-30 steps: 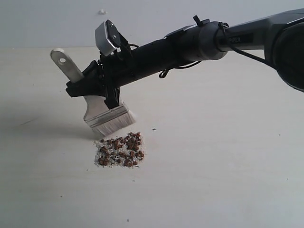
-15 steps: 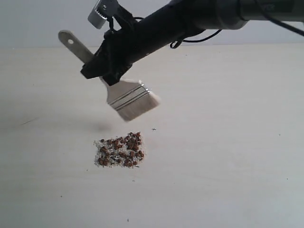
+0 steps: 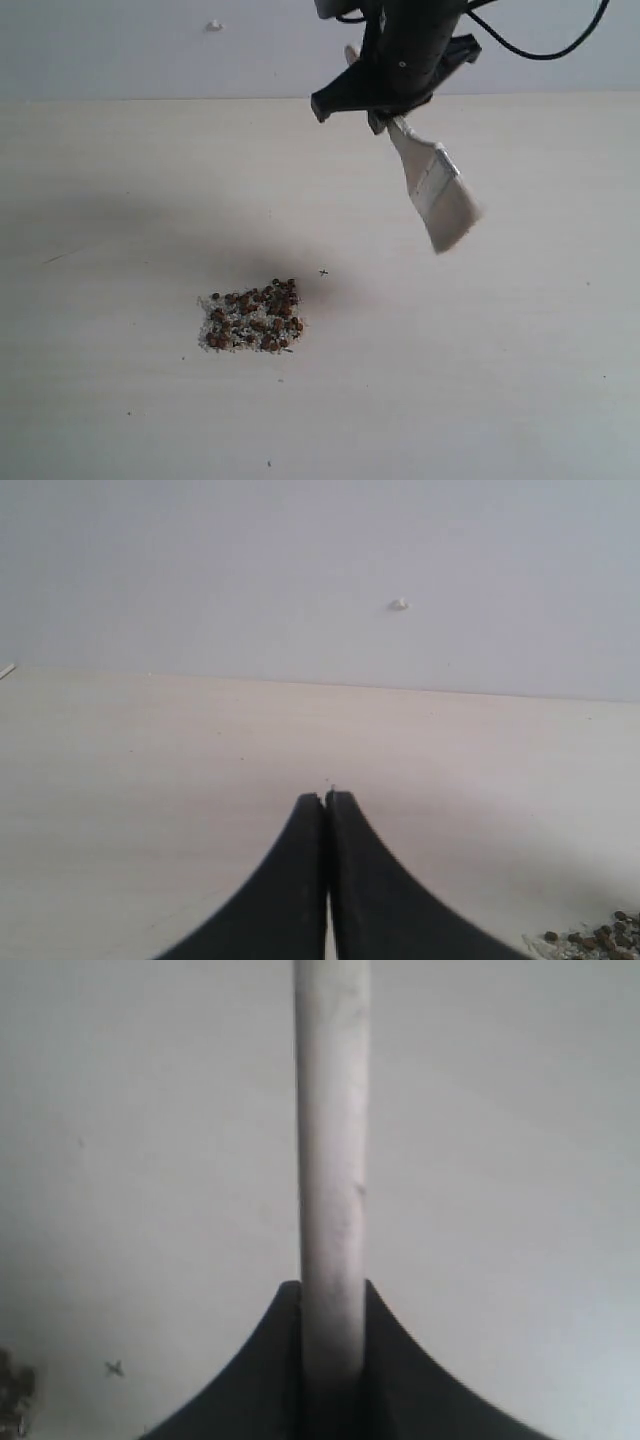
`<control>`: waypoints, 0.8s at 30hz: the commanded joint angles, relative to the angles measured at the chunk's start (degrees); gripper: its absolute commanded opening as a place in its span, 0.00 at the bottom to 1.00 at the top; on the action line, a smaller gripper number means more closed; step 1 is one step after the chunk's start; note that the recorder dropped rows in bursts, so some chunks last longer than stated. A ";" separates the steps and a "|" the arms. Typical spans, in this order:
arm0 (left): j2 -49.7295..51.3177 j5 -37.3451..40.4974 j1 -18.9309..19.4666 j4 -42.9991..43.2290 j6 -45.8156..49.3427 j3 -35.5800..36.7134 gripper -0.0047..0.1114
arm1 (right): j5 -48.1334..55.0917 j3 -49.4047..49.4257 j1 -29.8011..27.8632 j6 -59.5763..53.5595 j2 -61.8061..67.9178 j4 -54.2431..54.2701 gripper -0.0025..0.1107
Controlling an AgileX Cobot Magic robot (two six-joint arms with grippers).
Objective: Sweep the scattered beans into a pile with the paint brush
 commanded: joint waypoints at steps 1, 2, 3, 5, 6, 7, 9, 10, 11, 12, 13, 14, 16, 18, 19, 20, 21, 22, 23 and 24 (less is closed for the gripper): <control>-0.29 0.07 -0.42 -0.44 0.06 0.02 0.04 | 1.90 7.25 -0.03 2.05 -0.52 6.86 0.02; -0.29 0.07 -0.42 -0.44 0.06 0.02 0.04 | 0.94 8.59 -0.03 1.41 -0.63 8.82 0.02; -0.29 0.07 -0.42 -0.44 0.06 0.02 0.04 | 0.18 9.79 -0.03 0.49 -0.67 10.82 0.02; -0.29 0.10 -0.42 -0.44 0.17 0.02 0.04 | -0.67 11.40 -0.03 -0.45 -0.79 13.68 0.02; -0.29 0.10 -0.42 -0.44 0.17 0.02 0.04 | -0.93 11.90 -0.18 -0.45 -0.91 14.56 0.02; -0.29 0.10 -0.42 -0.44 0.17 0.02 0.04 | -0.81 12.18 -0.61 -0.45 -0.91 15.33 0.02; -0.29 0.10 -0.42 -0.44 0.17 0.02 0.04 | 0.30 12.31 -2.48 -0.45 -0.99 19.02 0.02; -0.29 0.10 -0.42 -0.44 0.17 0.02 0.04 | 1.73 12.31 -4.03 -0.45 -0.99 21.96 0.02; -0.29 0.10 -0.42 -0.44 0.17 0.02 0.04 | 2.27 12.52 -4.47 -0.45 -0.99 23.23 0.02; -0.29 0.10 -0.42 -0.44 0.17 0.02 0.04 | 2.37 13.54 -4.90 -0.45 -0.99 24.93 0.02; -0.29 0.10 -0.42 -0.44 0.17 0.02 0.04 | 1.34 14.76 -4.89 -0.45 -0.99 25.96 0.02; -0.29 0.10 -0.42 -0.44 0.17 0.02 0.04 | -0.70 16.68 -4.89 -0.45 -0.99 27.34 0.02; -0.29 0.10 -0.42 -0.44 0.17 0.02 0.04 | -3.72 19.32 -5.61 -4.56 -0.99 31.69 0.02; -0.29 0.10 -0.42 -0.44 0.17 0.02 0.04 | -3.73 20.82 -7.08 -12.69 -0.60 39.53 0.02; -0.29 0.10 -0.42 -0.44 0.17 0.02 0.04 | -3.44 21.72 -7.73 -16.74 -0.38 43.50 0.02; -0.29 0.10 -0.42 -0.44 0.17 0.02 0.04 | -3.32 22.83 -8.64 -21.33 -0.35 47.97 0.02; -0.29 0.10 -0.42 -0.44 0.17 0.02 0.04 | -3.43 24.12 -9.54 -25.19 -0.35 51.90 0.02; -0.29 0.10 -0.42 -0.44 0.17 0.02 0.04 | -4.56 25.07 -10.37 -27.72 -0.35 55.45 0.02; -0.29 0.10 -0.42 -0.44 0.17 0.02 0.04 | -5.54 26.16 -11.36 -29.61 -0.35 57.90 0.02; -0.29 0.10 -0.42 -0.44 0.17 0.02 0.04 | -6.24 27.13 -12.22 -31.07 -0.35 59.54 0.02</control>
